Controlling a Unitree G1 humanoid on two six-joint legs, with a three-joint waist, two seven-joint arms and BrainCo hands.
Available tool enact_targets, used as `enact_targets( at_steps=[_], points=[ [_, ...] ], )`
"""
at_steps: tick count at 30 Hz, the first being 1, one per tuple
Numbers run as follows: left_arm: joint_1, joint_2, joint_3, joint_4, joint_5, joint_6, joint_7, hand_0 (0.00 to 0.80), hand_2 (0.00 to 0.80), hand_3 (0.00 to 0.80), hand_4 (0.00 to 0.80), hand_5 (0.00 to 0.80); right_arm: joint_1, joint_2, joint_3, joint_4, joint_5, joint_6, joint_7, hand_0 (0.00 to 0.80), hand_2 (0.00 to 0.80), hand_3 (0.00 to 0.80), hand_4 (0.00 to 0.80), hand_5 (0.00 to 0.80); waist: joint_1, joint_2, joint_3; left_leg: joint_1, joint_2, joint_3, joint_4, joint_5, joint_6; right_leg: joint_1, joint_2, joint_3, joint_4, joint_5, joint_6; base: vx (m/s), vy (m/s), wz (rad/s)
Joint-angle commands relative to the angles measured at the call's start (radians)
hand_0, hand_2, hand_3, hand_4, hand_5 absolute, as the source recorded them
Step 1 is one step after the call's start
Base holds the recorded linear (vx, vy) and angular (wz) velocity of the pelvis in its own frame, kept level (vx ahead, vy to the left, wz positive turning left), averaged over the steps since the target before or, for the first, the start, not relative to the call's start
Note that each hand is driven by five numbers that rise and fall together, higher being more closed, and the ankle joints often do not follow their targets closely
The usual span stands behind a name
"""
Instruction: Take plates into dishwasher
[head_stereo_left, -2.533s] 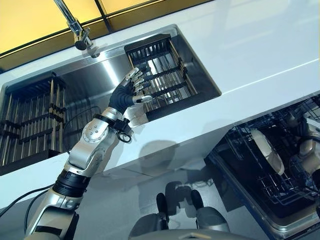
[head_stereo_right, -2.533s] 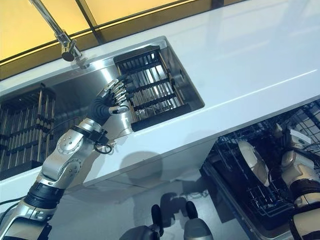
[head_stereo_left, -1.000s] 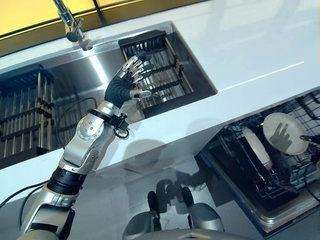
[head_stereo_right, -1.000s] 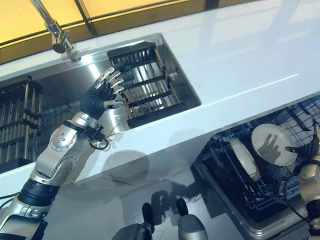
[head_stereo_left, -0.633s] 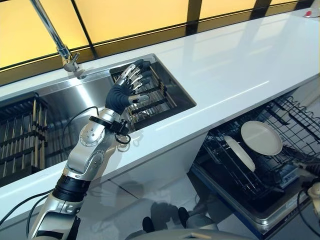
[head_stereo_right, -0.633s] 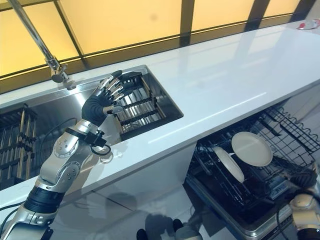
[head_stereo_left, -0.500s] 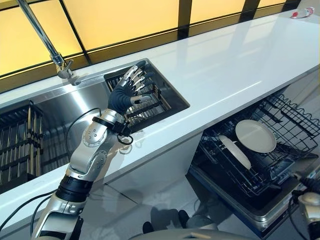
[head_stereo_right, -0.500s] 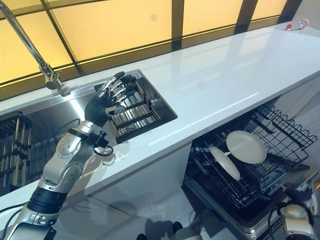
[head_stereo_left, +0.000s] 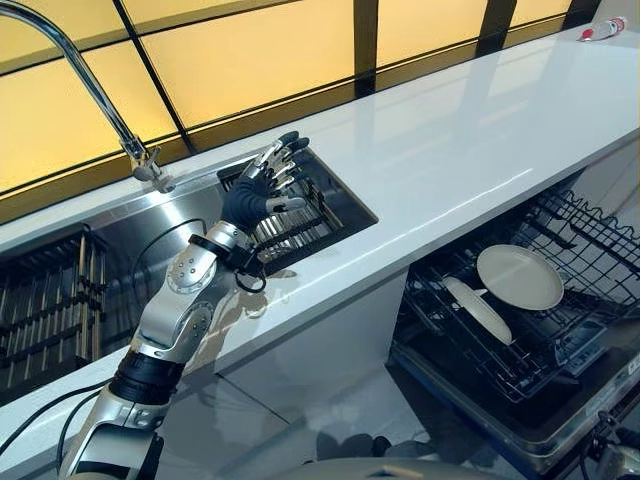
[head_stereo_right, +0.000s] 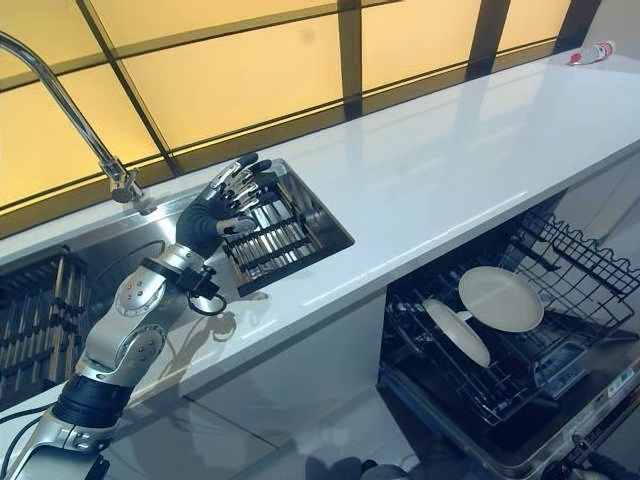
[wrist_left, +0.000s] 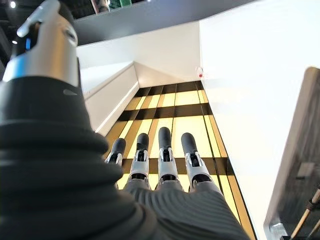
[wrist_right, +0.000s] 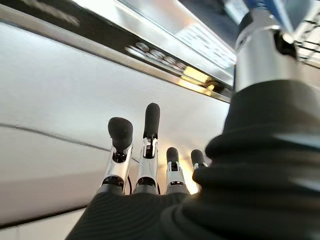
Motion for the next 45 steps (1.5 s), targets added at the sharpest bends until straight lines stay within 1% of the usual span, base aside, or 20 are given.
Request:
enact_targets(
  at_steps=[1,2,4,6,7,8,10,11,13,16,19,23,27,30,35,39,45],
  points=[
    [-0.056,-0.005,0.005,0.001,-0.033,-0.036,0.023,0.000,0.000,0.000,0.000,0.000,-0.052,-0.066,-0.056,0.109,0.073,-0.016,0.073,0.000,0.000,0.000,0.000,0.000,0.030,0.029,0.015,0.070,-0.024,-0.009,0.009,-0.142,0.051,-0.031,0.039,-0.021,0.009,-0.004,0.034,-0.009,0.012,0.04],
    [-0.056,-0.009,0.003,0.000,-0.032,-0.038,0.024,0.000,0.000,0.000,0.000,0.000,-0.052,-0.063,-0.052,0.121,0.084,-0.019,0.096,0.000,0.000,0.000,0.000,0.000,0.030,0.035,0.017,0.069,-0.026,-0.010,0.009,-0.140,0.051,-0.033,0.037,-0.023,0.009,-0.004,0.034,-0.010,0.019,0.04],
    [-0.054,-0.015,0.002,-0.010,-0.031,-0.035,0.027,0.000,0.000,0.000,0.000,0.000,-0.054,-0.055,-0.035,0.140,0.149,-0.002,0.197,0.000,0.000,0.000,0.000,0.000,0.032,0.046,0.022,0.066,-0.028,-0.016,0.009,-0.138,0.049,-0.034,0.034,-0.028,0.009,-0.005,0.034,-0.008,0.017,0.06],
    [-0.049,-0.022,0.006,-0.023,-0.029,-0.026,0.029,0.000,0.000,0.000,0.000,0.000,-0.059,-0.038,-0.013,0.150,0.210,-0.012,0.319,0.000,0.000,0.000,0.000,0.000,0.036,0.053,0.025,0.067,-0.030,-0.021,0.009,-0.138,0.049,-0.032,0.030,-0.032,0.009,-0.007,0.031,-0.001,0.007,0.05],
    [-0.049,-0.027,0.008,-0.030,-0.026,-0.018,0.032,0.000,0.000,0.000,0.000,0.000,-0.063,-0.024,0.000,0.147,0.249,0.006,0.390,0.000,0.000,0.000,0.000,0.000,0.037,0.054,0.027,0.067,-0.032,-0.025,0.009,-0.137,0.049,-0.031,0.029,-0.034,0.009,-0.008,0.029,0.000,0.000,0.00],
    [-0.050,-0.033,0.013,-0.033,-0.022,-0.010,0.029,0.000,0.000,0.000,0.000,0.000,-0.065,-0.007,0.019,0.147,0.283,-0.002,0.479,0.000,0.000,0.000,0.000,0.000,0.040,0.056,0.028,0.067,-0.033,-0.027,0.009,-0.137,0.049,-0.030,0.027,-0.036,0.009,-0.009,0.027,0.000,0.000,0.00],
    [-0.054,-0.046,0.026,-0.037,-0.012,0.009,0.024,0.000,0.000,0.000,0.000,0.000,-0.067,0.026,0.050,0.133,0.376,0.019,0.652,0.000,0.000,0.000,0.000,0.000,0.040,0.057,0.030,0.067,-0.034,-0.031,0.009,-0.137,0.049,-0.031,0.025,-0.042,0.009,-0.010,0.024,0.000,0.000,0.00],
    [-0.054,-0.052,0.030,-0.040,-0.006,0.016,0.020,0.000,0.000,0.000,0.000,0.000,-0.064,0.044,0.065,0.129,0.402,0.010,0.705,0.000,0.000,0.000,0.000,0.000,0.040,0.057,0.030,0.066,-0.035,-0.032,0.009,-0.137,0.049,-0.031,0.025,-0.043,0.009,-0.010,0.023,0.000,0.000,0.00],
    [-0.055,-0.069,0.043,-0.039,0.006,0.032,0.003,0.000,0.000,0.000,0.000,0.000,-0.059,0.072,0.094,0.118,0.442,0.017,0.836,0.000,0.000,0.000,0.000,0.000,0.039,0.058,0.031,0.068,-0.035,-0.030,0.009,-0.135,0.047,-0.030,0.022,-0.048,0.009,-0.010,0.022,0.000,0.000,0.00],
    [-0.048,-0.085,0.057,-0.040,0.022,0.048,-0.019,0.000,0.000,0.000,0.000,0.000,-0.063,0.092,0.132,0.093,0.468,0.016,0.957,0.000,0.000,0.000,0.000,0.000,0.042,0.056,0.031,0.072,-0.034,-0.030,0.009,-0.132,0.045,-0.025,0.021,-0.052,0.009,-0.011,0.020,0.002,-0.016,-0.05],
    [-0.033,-0.083,0.064,-0.041,0.024,0.045,-0.032,0.000,0.000,0.000,0.000,0.000,-0.074,0.089,0.144,0.004,0.532,0.032,1.041,0.000,0.000,0.000,0.000,0.000,0.044,0.050,0.029,0.078,-0.032,-0.036,0.009,-0.132,0.045,-0.016,0.022,-0.055,0.009,-0.012,0.017,0.018,-0.022,-0.09],
    [-0.012,-0.080,0.068,-0.029,0.030,0.030,-0.051,0.000,0.000,0.000,0.000,0.000,-0.086,0.083,0.154,-0.182,0.598,0.051,1.030,0.000,0.000,0.000,0.000,0.000,0.048,0.036,0.024,0.080,-0.029,-0.041,0.009,-0.130,0.045,-0.011,0.022,-0.066,0.009,-0.012,0.015,0.010,-0.017,-0.10],
    [-0.017,-0.067,0.062,-0.015,0.023,0.021,-0.055,0.000,0.000,0.000,0.000,0.000,-0.116,0.053,0.165,-0.331,0.607,0.064,0.991,0.000,0.000,0.000,0.000,0.000,0.053,0.020,0.024,0.076,-0.031,-0.048,0.009,-0.129,0.046,-0.012,0.021,-0.074,0.009,-0.011,0.017,-0.012,-0.011,-0.19],
    [-0.022,-0.058,0.050,0.004,0.022,0.006,-0.061,0.000,0.000,0.000,0.000,0.000,-0.154,0.028,0.170,-0.408,0.610,0.078,0.967,0.000,0.000,0.000,0.000,0.000,0.059,0.010,0.025,0.074,-0.031,-0.050,0.009,-0.128,0.047,-0.013,0.023,-0.075,0.009,-0.009,0.018,-0.018,-0.010,-0.21],
    [-0.044,-0.053,0.027,0.027,0.019,-0.008,-0.050,0.000,0.000,0.000,0.000,0.000,-0.236,-0.003,0.176,-0.453,0.613,0.095,0.928,0.000,0.000,0.000,0.000,0.000,0.073,0.002,0.025,0.071,-0.034,-0.059,0.009,-0.129,0.049,-0.010,0.025,-0.075,0.009,-0.011,0.016,-0.011,-0.005,-0.15],
    [-0.066,-0.040,0.026,0.049,0.004,-0.016,-0.046,0.000,0.000,0.000,0.000,0.000,-0.306,-0.027,0.182,-0.468,0.605,0.110,0.898,0.000,0.000,0.000,0.000,0.000,0.082,-0.005,0.024,0.070,-0.034,-0.063,0.009,-0.128,0.049,-0.007,0.026,-0.077,0.009,-0.011,0.016,-0.003,-0.002,-0.03],
    [-0.089,-0.033,0.012,0.076,-0.007,-0.020,-0.048,0.000,0.000,0.000,0.000,0.000,-0.369,-0.038,0.193,-0.465,0.602,0.110,0.874,0.000,0.000,0.000,0.000,0.000,0.093,-0.018,0.022,0.070,-0.035,-0.072,0.009,-0.127,0.051,-0.003,0.027,-0.081,0.009,-0.011,0.016,0.001,-0.005,-0.02]
  ],
)
